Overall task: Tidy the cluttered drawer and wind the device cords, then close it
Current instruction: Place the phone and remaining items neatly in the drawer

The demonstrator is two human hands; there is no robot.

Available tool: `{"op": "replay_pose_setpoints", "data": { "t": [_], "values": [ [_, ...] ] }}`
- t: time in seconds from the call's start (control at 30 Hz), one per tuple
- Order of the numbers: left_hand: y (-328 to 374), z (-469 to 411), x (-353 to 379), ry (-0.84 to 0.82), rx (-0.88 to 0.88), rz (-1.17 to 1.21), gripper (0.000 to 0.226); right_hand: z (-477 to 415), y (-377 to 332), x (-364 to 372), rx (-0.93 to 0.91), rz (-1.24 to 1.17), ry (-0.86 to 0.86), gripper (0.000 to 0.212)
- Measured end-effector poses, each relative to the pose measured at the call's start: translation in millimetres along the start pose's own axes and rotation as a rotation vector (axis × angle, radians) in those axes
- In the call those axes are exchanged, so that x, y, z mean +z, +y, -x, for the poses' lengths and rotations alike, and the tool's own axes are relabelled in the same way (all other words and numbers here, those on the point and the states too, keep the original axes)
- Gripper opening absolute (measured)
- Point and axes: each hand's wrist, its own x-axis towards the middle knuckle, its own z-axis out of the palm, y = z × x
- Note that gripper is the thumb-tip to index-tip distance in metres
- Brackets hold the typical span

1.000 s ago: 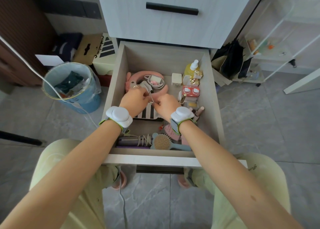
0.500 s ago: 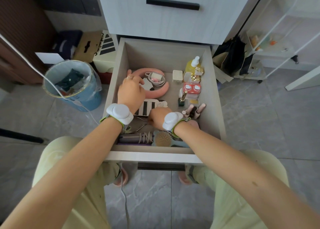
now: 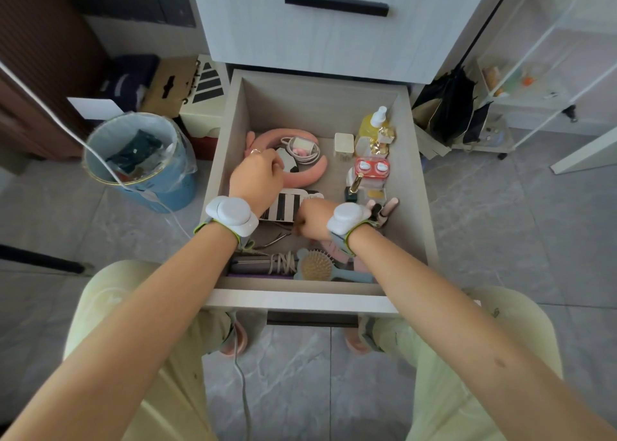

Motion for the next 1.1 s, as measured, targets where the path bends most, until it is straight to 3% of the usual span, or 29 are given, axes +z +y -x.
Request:
{"op": "replay_pose_setpoints", "data": {
  "t": [0.17, 0.23, 0.33, 0.43, 0.67, 0.77, 0.93, 1.1],
  "values": [
    [2, 2, 4, -0.061, 0.031, -0.084, 0.023, 23, 13, -35, -0.032, -0.205, 0.045, 0.021],
    [2, 1, 5, -0.047, 0.023, -0.065, 0.022, 25, 18, -44, 0.075, -0.246, 0.171, 0.021],
    [3, -1, 8, -0.059, 0.009, -0.048, 0.023, 27, 23, -45, 0.265, -0.216, 0.43, 0.036],
    [-1, 2, 14, -0.14, 0.052, -0.1, 0.023, 36, 13, -33, 0.326, -0.07, 0.525, 0.02],
    [-6, 3, 18, -0.19, 0.1, -0.106, 0.02, 19, 7, -14, 0.351, 0.024, 0.5, 0.024],
    [-4, 3, 18, -0.365, 0.155, -0.128, 0.029, 18, 8, -12, 0.363, 0.065, 0.495, 0.025],
    [-5, 10, 21, -0.736, 0.258, -0.401, 0.042, 16, 9, -10, 0.372, 0.063, 0.457, 0.025],
    [-10, 6, 23, -0.754, 0.31, -0.491, 0.036, 11, 4, -10, 0.366, 0.094, 0.507, 0.024]
  ]
}}
